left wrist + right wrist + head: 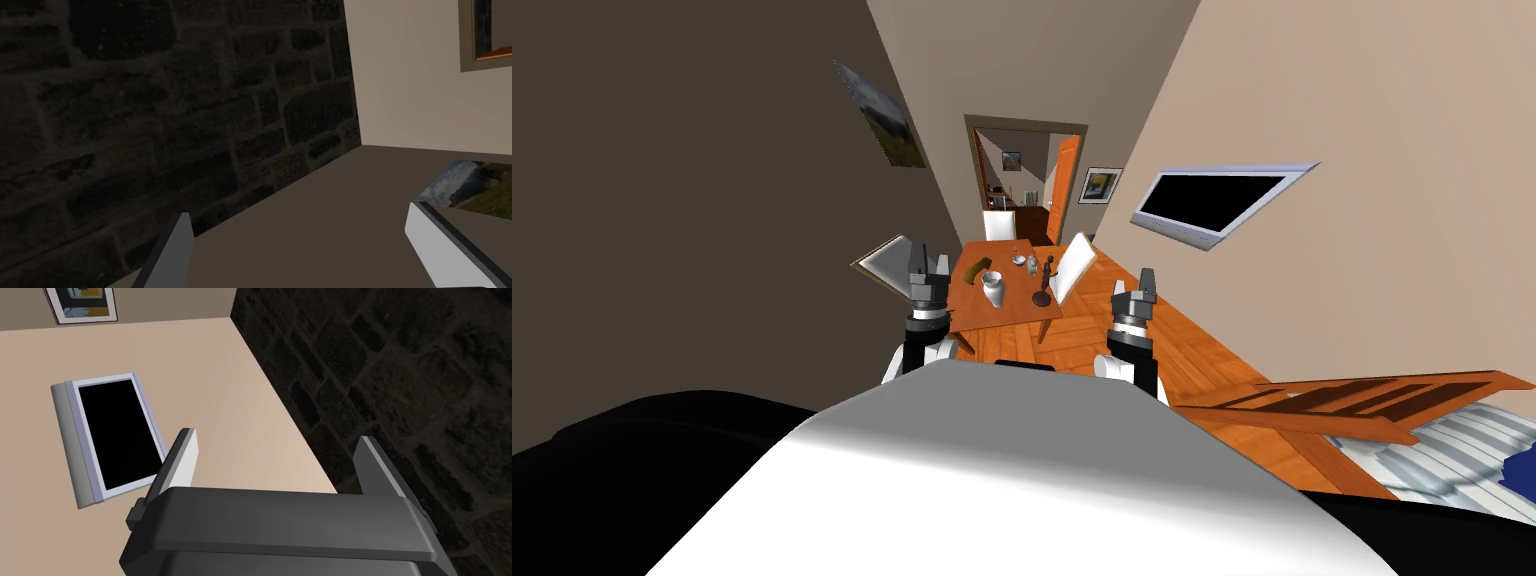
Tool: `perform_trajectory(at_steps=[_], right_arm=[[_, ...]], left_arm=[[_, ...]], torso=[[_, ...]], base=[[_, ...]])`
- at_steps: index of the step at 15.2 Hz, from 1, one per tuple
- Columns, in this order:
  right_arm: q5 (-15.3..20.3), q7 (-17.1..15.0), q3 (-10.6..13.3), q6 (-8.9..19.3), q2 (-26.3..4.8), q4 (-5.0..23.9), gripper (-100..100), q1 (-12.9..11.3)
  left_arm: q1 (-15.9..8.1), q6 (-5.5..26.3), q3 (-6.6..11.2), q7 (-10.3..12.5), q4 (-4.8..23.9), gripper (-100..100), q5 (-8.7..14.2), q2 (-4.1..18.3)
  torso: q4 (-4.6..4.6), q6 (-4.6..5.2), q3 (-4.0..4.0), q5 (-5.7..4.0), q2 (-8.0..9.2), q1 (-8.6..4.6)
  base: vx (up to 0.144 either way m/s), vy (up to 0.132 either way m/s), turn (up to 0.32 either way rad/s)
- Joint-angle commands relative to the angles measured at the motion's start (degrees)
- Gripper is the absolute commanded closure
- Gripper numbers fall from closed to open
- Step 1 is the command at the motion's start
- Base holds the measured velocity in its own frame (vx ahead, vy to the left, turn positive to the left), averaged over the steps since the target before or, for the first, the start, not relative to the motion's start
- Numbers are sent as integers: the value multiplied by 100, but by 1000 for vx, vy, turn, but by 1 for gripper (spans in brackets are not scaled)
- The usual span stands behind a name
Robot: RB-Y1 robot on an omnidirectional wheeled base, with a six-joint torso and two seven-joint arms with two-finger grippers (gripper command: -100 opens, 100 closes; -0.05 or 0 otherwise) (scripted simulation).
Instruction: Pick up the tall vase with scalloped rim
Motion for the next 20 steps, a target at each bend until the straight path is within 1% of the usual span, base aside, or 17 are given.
perform_trajectory(at_steps=[1, 2, 3, 4, 5, 6, 7, 8, 9, 10, 12, 13, 15, 16, 18, 19, 20], right_arm=[[0, 0, 0, 0, 0, 0, 0, 0], [0, 0, 0, 0, 0, 0, 0, 0], [0, 0, 0, 0, 0, 0, 0, 0], [0, 0, 0, 0, 0, 0, 0, 0], [0, 0, 0, 0, 0, 0, 0, 0], [0, 0, 0, 0, 0, 0, 0, 0], [0, 0, 0, 0, 0, 0, 0, 0], [0, 0, 0, 0, 0, 0, 0, 0], [0, 0, 0, 0, 0, 0, 0, 0], [0, 0, 0, 0, 0, 0, 0, 0], [0, 0, 0, 0, 0, 0, 0, 0], [0, 0, 0, 0, 0, 0, 0, 0], [0, 0, 0, 0, 0, 0, 0, 0], [0, 0, 0, 0, 0, 0, 0, 0], [0, 0, 0, 0, 0, 0, 0, 0], [0, 0, 0, 0, 0, 0, 0, 0], [0, 0, 0, 0, 0, 0, 0, 0]], left_arm=[[-71, 208, 8, -3, 48, -100, 38, 197], [-118, 343, 13, -5, 80, -100, 63, 283], [-118, 346, 13, -5, 80, -100, 63, 283], [-177, 516, 20, -8, 120, -100, 94, 368], [-177, 516, 20, -8, 120, -100, 94, 368], [-245, 717, 28, -11, 166, -100, 131, 453], [-245, 717, 28, -11, 166, -100, 131, 453], [-324, 911, 37, -15, 219, -100, 173, 538], [-324, 945, 37, -15, 219, -100, 173, 538], [-411, 1086, 47, -19, 278, -100, 219, 621], [-411, 1200, 47, -19, 278, -100, 219, 621], [-507, 1406, 58, -23, 343, -100, 270, 704], [-507, 1480, 58, -23, 343, -100, 270, 704], [-611, 1679, 69, -28, 413, -100, 326, 786], [-611, 1782, 69, -28, 413, -100, 326, 786], [-723, 1977, 82, -33, 488, -100, 385, 867], [-723, 2089, 82, -33, 488, -100, 385, 867]], torso=[[0, 0, 0, 0, 0, 0], [0, 1, 0, 0, 0, 2], [0, 2, -1, 1, -1, 5], [0, 1, -1, 2, -1, 8], [0, 1, -1, 2, -1, 9], [0, 1, -1, 2, -1, 10], [0, 1, -1, 2, -2, 10], [-1, 1, -1, 2, -2, 9], [-1, 1, -1, 2, -2, 9], [0, 1, -1, 2, -2, 9], [0, 1, -1, 2, -2, 9], [-1, 0, -1, 2, -2, 8], [0, 1, -1, 2, -2, 8], [0, 0, -1, 2, -2, 7], [0, 1, -1, 2, -2, 8], [-1, 0, -1, 2, -2, 7], [0, 1, -1, 2, -2, 7]], base=[[1, 4, -32], [0, 13, -59], [-1, 19, -38], [-1, 21, -34], [0, 19, -29], [0, 18, -38], [0, 16, -32], [-1, 17, -48], [-1, 18, -42], [-1, 19, -48], [2, 17, -31], [0, 15, -32], [0, 14, -33], [-1, 14, -48], [0, 15, -38], [0, 15, -46], [-2, 19, -56]])
